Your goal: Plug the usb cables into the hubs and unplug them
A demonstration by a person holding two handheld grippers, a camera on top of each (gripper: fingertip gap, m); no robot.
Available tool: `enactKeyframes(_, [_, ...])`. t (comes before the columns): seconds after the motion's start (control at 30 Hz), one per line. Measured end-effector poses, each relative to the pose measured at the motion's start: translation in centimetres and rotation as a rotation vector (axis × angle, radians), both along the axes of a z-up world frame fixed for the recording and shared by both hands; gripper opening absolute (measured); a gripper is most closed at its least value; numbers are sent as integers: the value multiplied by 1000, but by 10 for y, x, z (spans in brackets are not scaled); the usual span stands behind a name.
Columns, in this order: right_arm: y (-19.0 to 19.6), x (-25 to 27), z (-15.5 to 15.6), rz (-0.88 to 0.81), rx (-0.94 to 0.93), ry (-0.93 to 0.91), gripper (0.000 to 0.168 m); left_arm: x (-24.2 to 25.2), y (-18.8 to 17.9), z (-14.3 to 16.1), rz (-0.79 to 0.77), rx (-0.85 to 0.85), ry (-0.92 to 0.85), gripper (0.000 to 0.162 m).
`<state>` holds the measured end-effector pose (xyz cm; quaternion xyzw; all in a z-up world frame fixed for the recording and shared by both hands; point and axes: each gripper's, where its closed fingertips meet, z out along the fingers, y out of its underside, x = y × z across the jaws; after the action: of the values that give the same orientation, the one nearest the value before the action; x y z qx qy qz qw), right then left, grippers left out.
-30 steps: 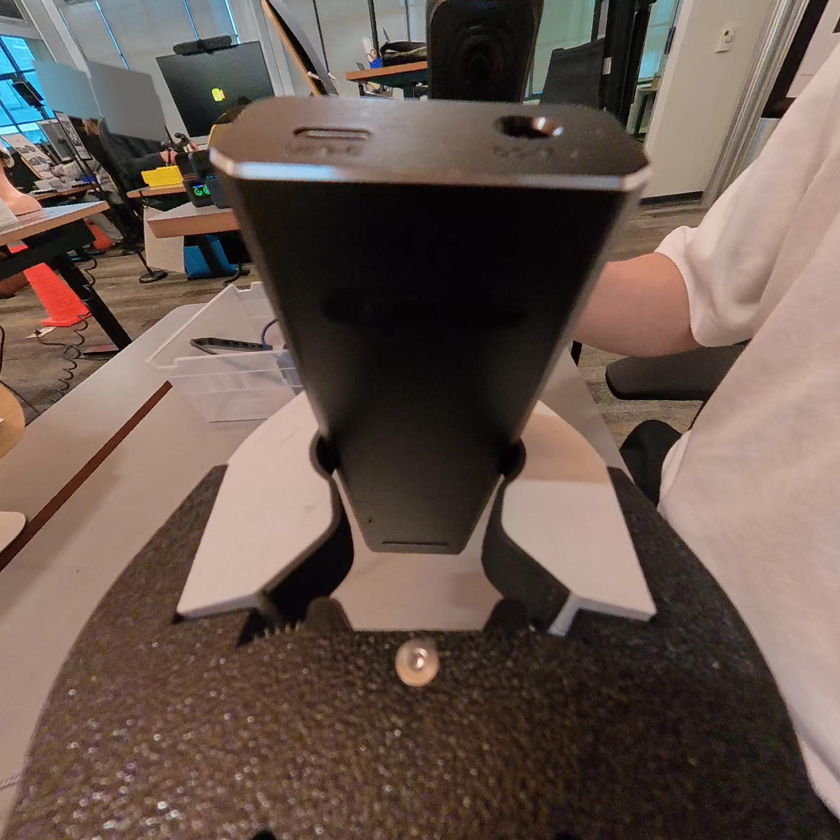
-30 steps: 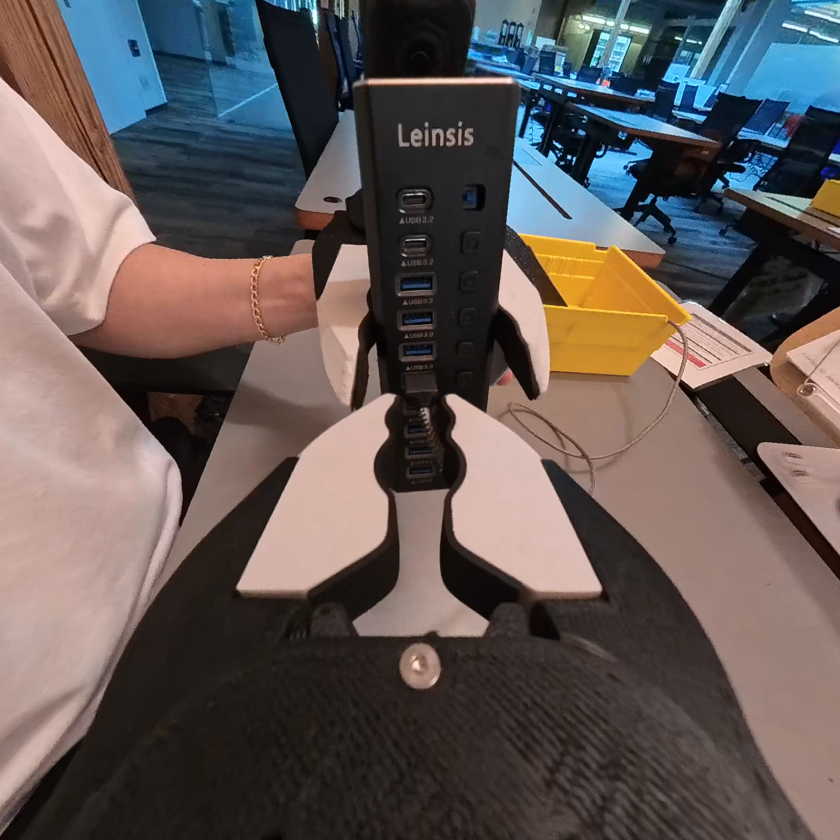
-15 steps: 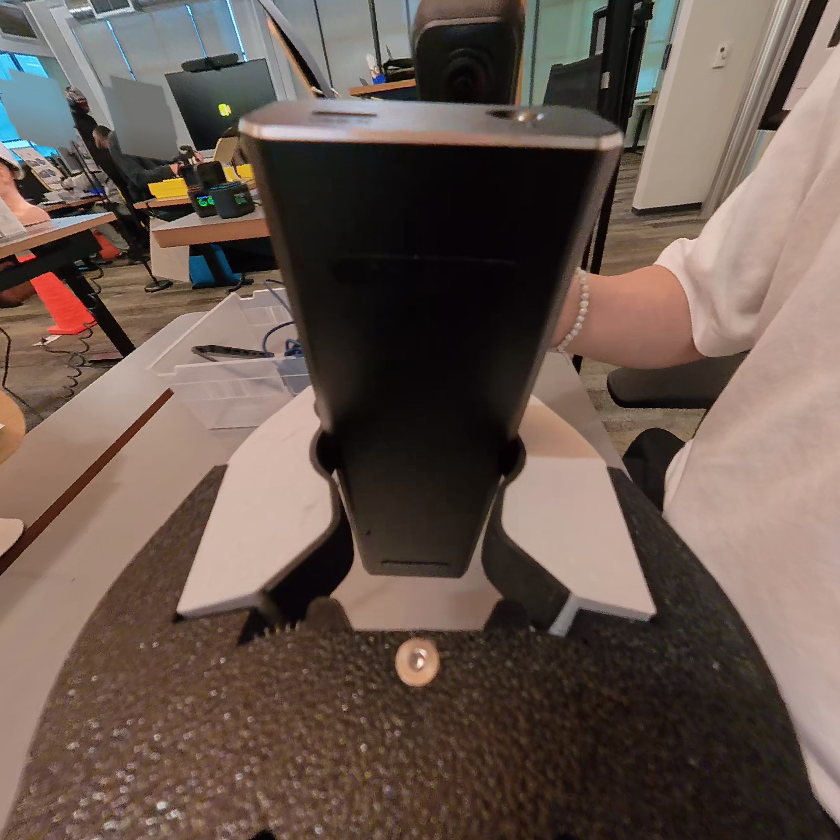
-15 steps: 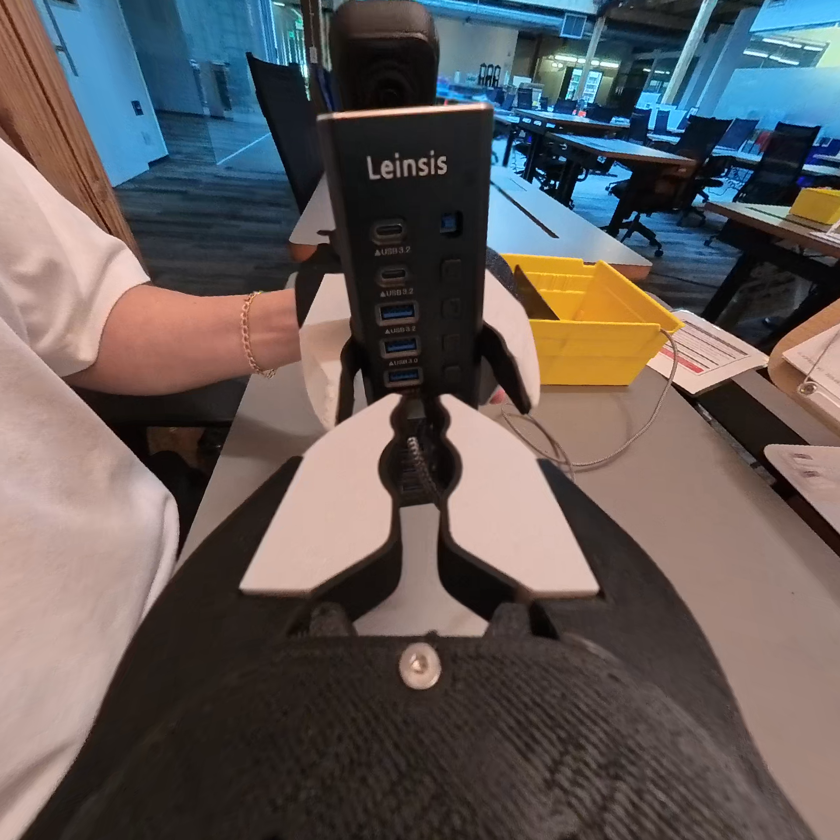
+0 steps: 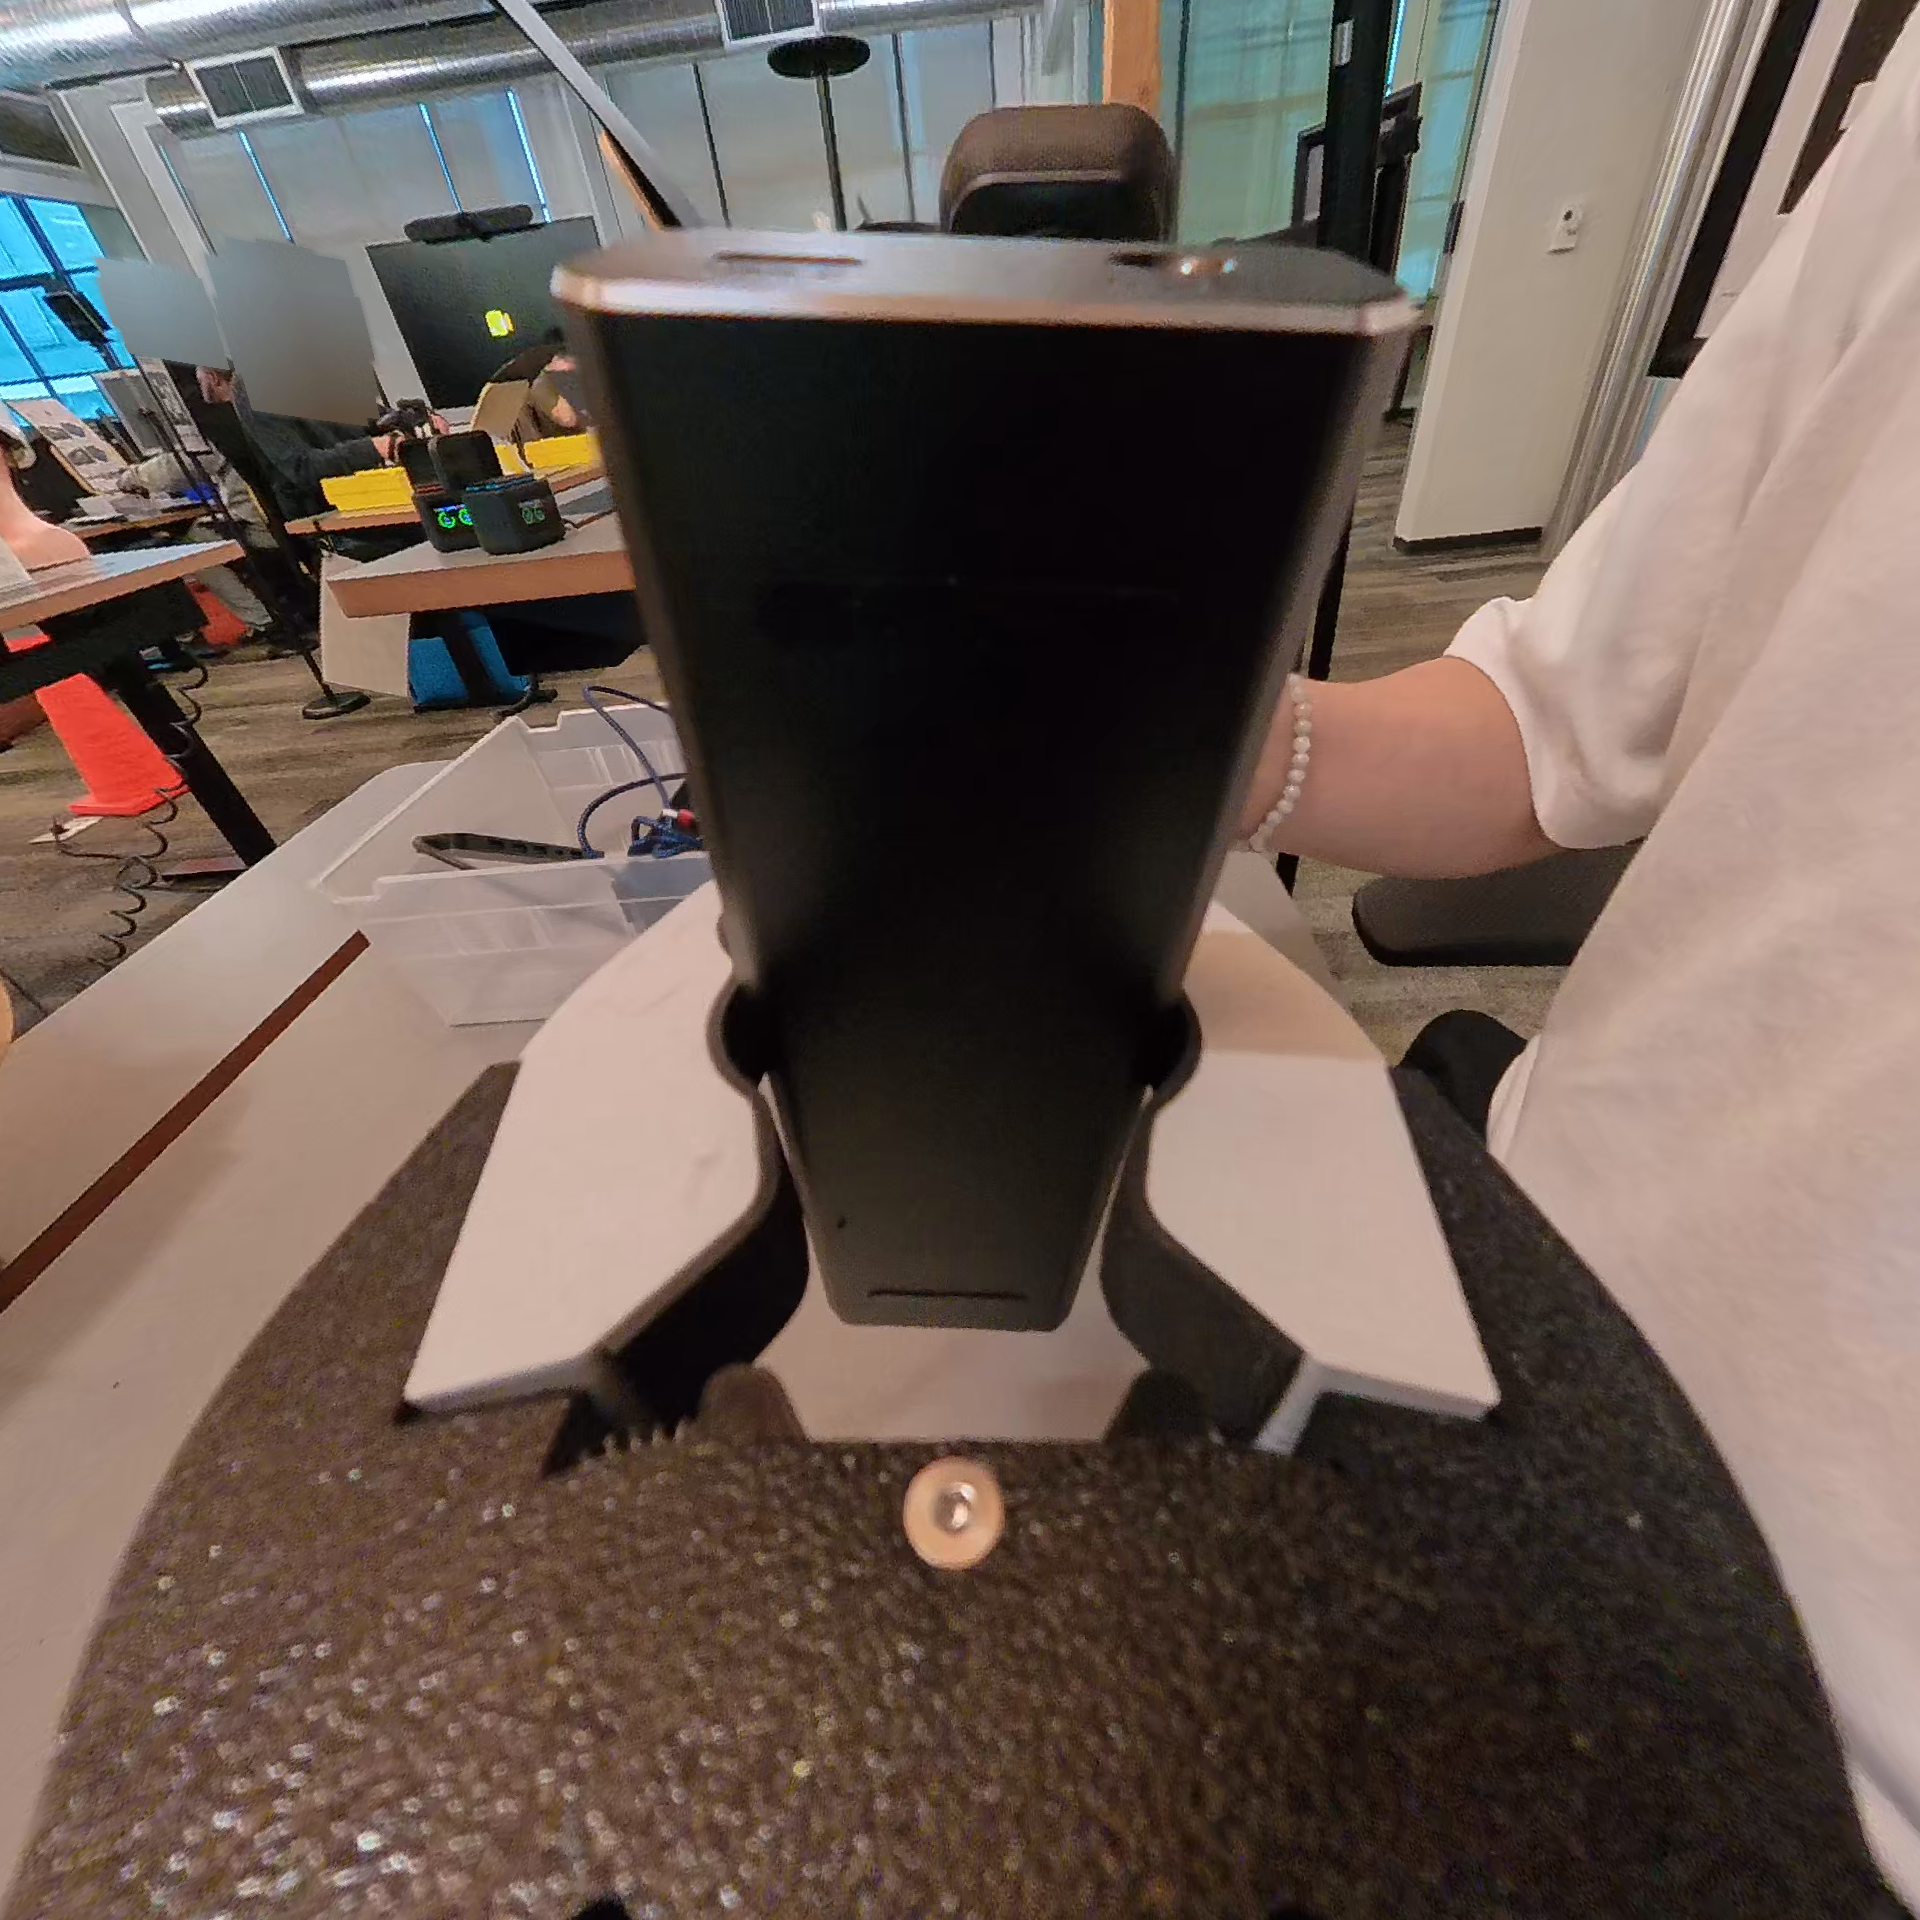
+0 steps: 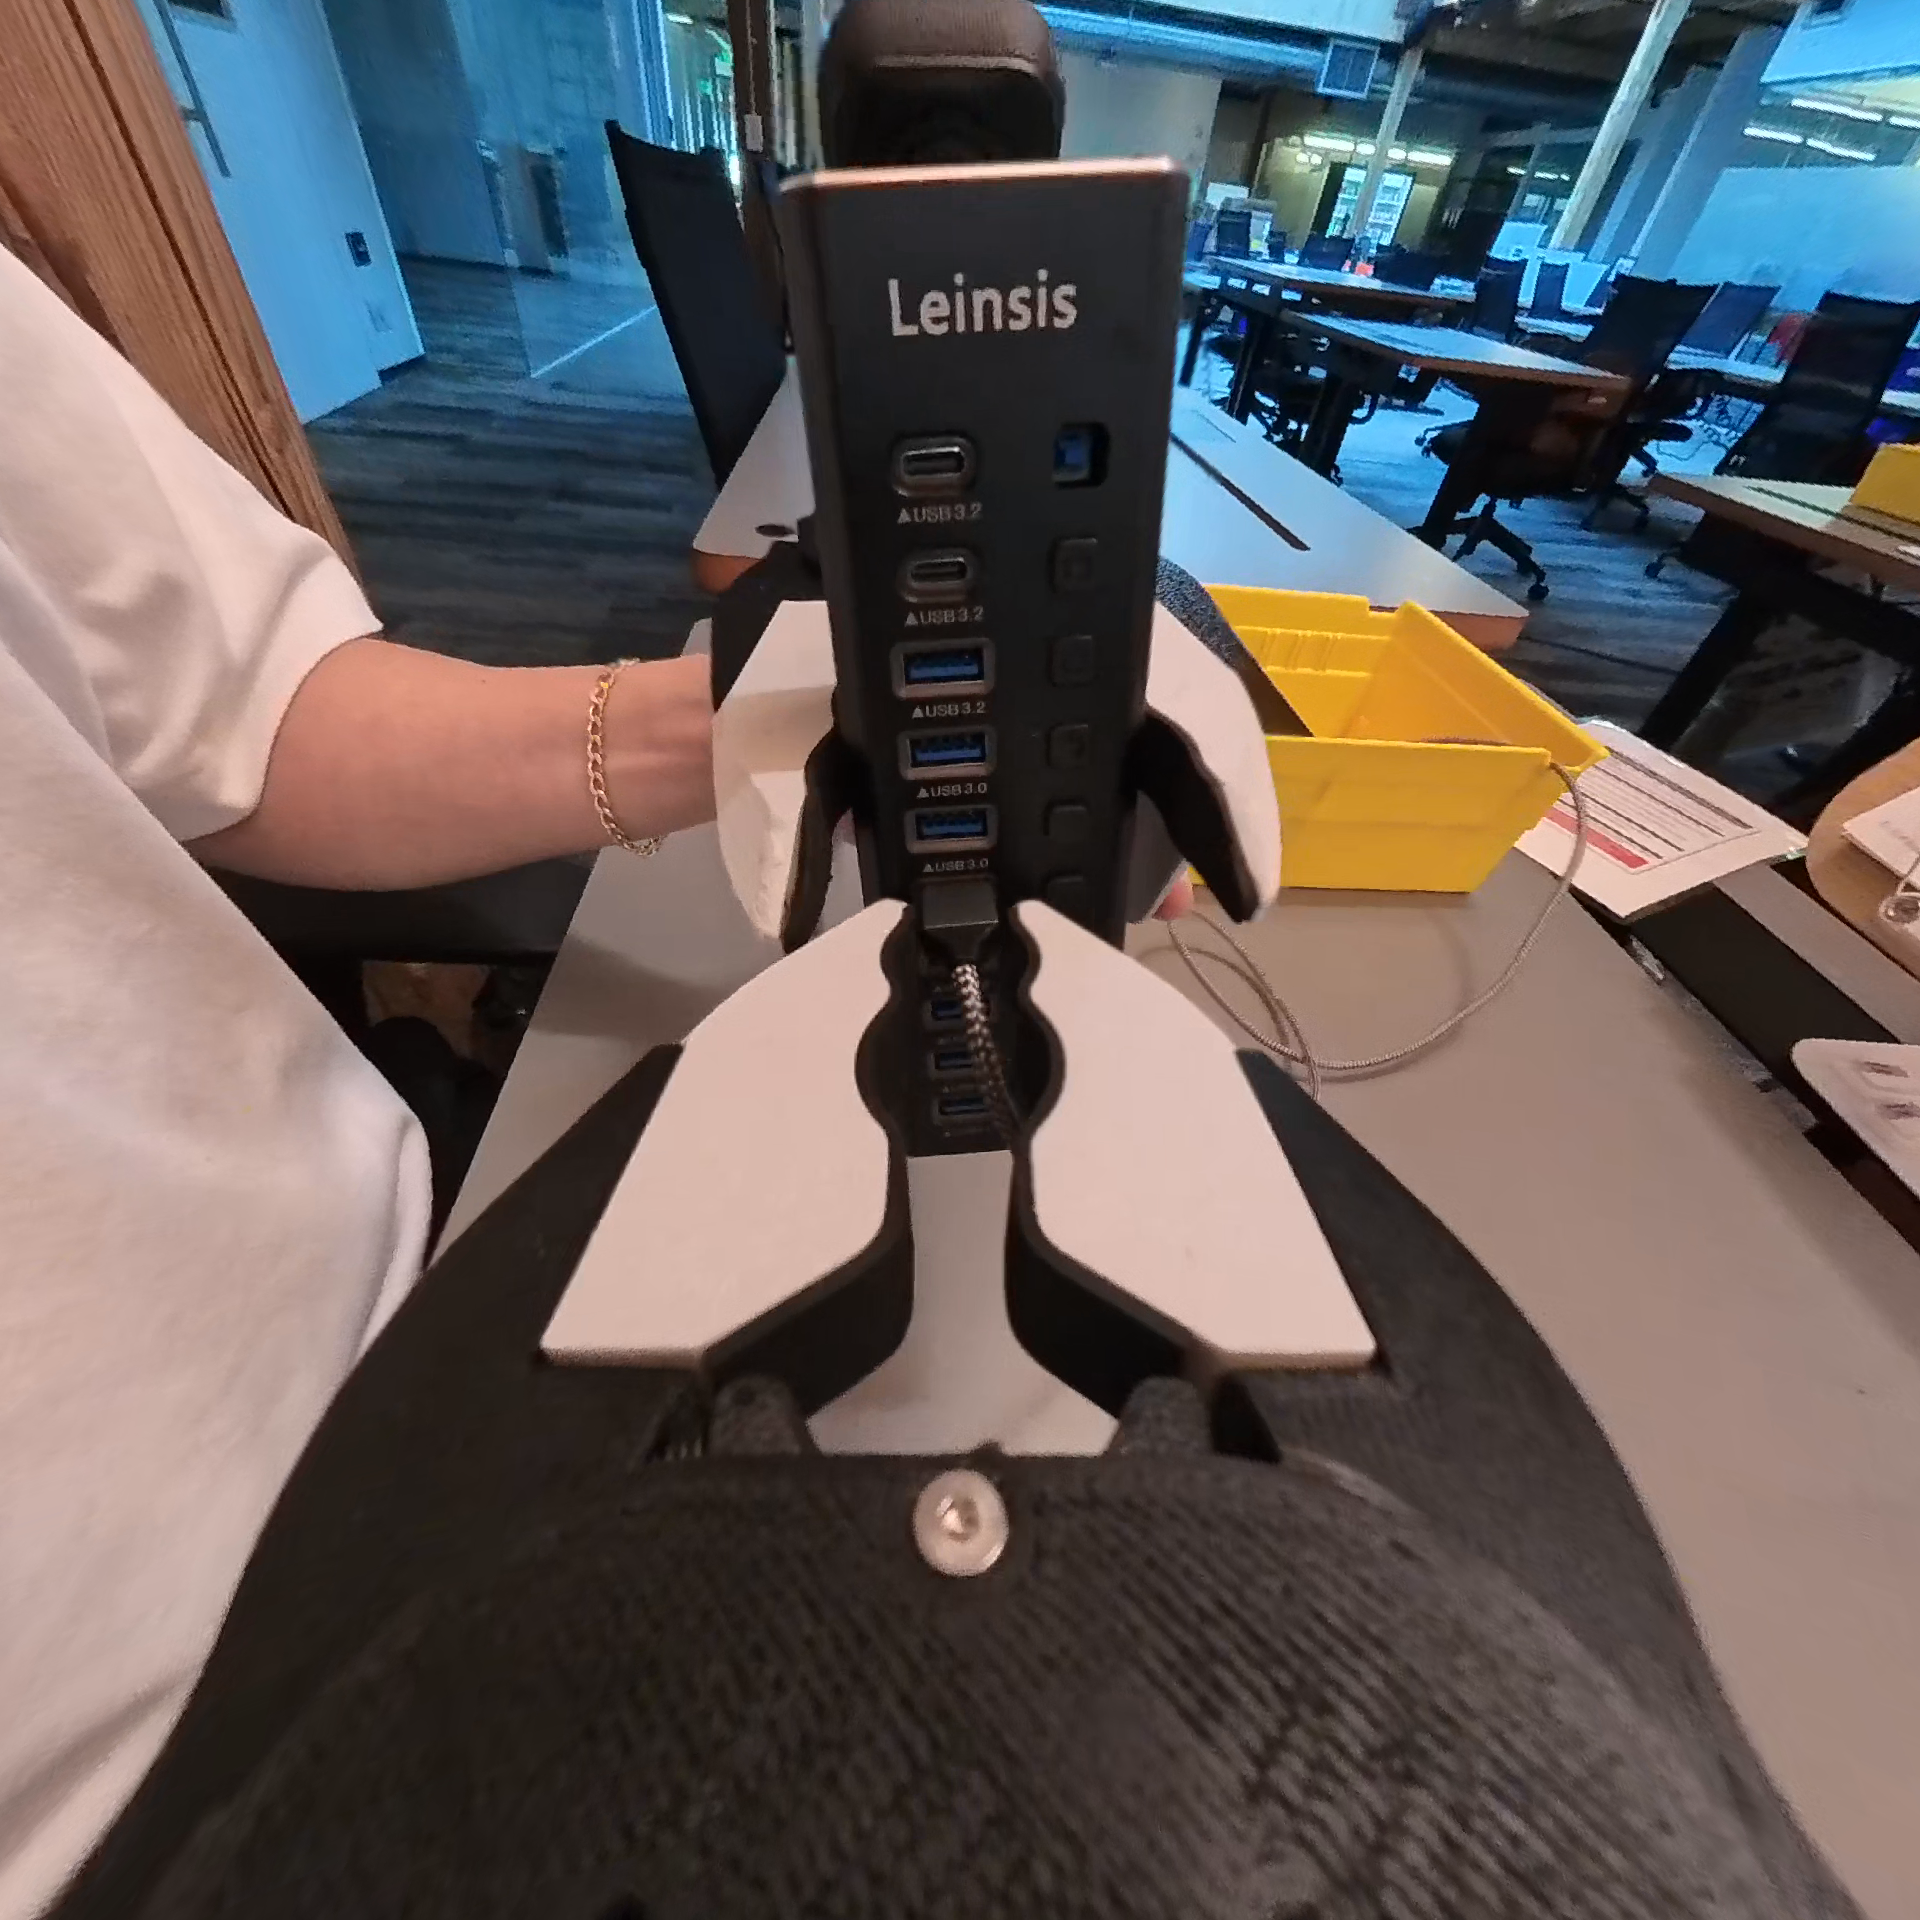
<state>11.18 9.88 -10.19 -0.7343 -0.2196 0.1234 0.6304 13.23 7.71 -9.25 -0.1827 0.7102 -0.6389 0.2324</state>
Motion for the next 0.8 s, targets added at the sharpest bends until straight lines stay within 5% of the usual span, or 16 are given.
enactKeyframes(0.8, [5, 3, -8, -7, -124, -194, 14, 7, 8, -21, 69, 146, 69, 72])
